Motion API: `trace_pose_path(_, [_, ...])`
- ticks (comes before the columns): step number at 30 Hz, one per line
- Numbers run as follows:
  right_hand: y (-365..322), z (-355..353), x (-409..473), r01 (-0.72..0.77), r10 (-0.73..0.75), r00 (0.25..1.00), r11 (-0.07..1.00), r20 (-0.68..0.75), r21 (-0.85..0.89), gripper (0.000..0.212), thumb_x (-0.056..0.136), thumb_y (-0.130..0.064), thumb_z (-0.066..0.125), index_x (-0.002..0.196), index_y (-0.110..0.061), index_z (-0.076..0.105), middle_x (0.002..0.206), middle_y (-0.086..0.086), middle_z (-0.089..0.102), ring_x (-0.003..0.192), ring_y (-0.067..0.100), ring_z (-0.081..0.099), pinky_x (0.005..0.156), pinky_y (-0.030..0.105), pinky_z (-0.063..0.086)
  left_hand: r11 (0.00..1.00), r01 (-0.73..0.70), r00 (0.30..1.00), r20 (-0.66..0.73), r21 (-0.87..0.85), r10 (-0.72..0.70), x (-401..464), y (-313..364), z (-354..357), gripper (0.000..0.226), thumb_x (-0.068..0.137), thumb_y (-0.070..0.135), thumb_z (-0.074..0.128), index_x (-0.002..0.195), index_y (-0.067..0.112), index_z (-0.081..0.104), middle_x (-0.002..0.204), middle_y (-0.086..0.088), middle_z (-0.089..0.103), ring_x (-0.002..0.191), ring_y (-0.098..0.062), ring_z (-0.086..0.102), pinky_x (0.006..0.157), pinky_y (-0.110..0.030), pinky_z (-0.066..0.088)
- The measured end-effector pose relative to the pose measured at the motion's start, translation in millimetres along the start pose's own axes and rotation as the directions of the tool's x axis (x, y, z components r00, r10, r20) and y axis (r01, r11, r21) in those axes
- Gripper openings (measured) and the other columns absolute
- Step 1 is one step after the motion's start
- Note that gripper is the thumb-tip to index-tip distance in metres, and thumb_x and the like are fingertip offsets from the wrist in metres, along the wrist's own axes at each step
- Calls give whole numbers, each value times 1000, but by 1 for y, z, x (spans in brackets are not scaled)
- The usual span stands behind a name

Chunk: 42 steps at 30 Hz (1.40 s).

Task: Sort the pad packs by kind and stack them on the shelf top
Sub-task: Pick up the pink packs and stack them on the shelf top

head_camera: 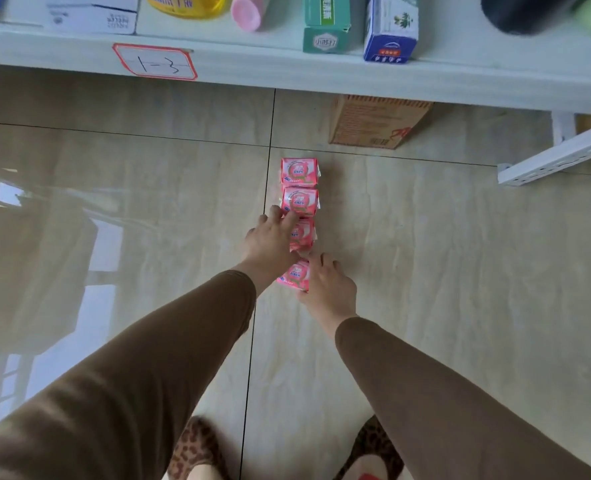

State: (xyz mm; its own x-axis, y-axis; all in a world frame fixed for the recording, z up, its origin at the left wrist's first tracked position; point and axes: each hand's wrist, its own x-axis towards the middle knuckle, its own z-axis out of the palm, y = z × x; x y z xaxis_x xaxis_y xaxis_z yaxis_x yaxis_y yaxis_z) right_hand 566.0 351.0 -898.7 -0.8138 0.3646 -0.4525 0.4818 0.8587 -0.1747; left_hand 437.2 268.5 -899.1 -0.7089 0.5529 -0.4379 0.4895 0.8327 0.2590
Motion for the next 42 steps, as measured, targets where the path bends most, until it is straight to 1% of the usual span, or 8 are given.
trace_pose_path(6, [25,0,-19,34,-45,995,993,89,112,45,80,-23,63,119,-16,44,114,3,54,105,25,54,66,30,37,989,102,995,10,-110,-102,-10,2,8,60,79,21,75,128,17,39,118,-5,51,107,-29,57,72,-38,47])
trace_pose_path(12, [55,-95,-89,-40,-11,990,932,138,361,44,76,-27,71,110,-19,43,102,1,60,96,24,56,70,36,48,961,117,993,19,-250,-116,-93,13,-59,57,79,23,74,128,14,48,114,-10,49,102,-32,55,74,-36,43])
trace_pose_path(19, [32,-310,-190,-49,34,999,696,36,717,49,69,-43,74,110,-34,49,107,-13,58,102,8,53,71,23,41,928,-9,998,-60,-373,-15,-209,78,-272,60,77,37,78,129,18,55,110,-4,53,88,-26,59,70,-27,38])
trace_pose_path(25, [13,-536,-247,183,-48,979,631,-197,754,57,75,-31,80,124,-35,51,118,-14,54,109,10,49,81,12,38,919,-145,973,-221,-367,66,-286,148,-498,66,75,47,78,132,23,55,115,2,55,97,-21,60,79,-33,48])
trace_pose_path(30, [2,-676,-267,325,-100,938,576,-331,750,71,75,-39,79,136,-46,44,128,-25,49,116,-5,47,91,8,37,894,-250,926,-361,-371,109,-321,185,-638,74,72,57,77,134,29,51,114,11,54,91,-9,57,80,-29,48])
trace_pose_path(35, [-9,-770,-246,392,-91,911,498,-403,773,57,67,-47,80,115,-33,53,108,-17,63,86,0,60,74,15,49,901,-315,880,-448,-300,159,-309,197,-729,68,72,52,76,129,24,54,113,11,54,93,-10,58,79,-25,44])
trace_pose_path(39, [-14,-814,-208,405,-55,896,511,-441,758,56,68,-51,79,115,-33,55,111,-14,65,104,15,63,87,42,54,909,-366,850,-469,-200,239,-265,202,-782,61,74,42,77,126,20,55,114,6,54,91,-16,58,76,-26,44])
trace_pose_path(42, [-21,-838,-182,421,-15,878,500,-478,757,57,67,-53,79,114,-32,55,104,-19,64,101,13,62,87,46,54,914,-385,826,-490,-127,280,-225,208,-817,56,75,30,78,124,19,53,116,2,51,91,-20,57,76,-33,48])
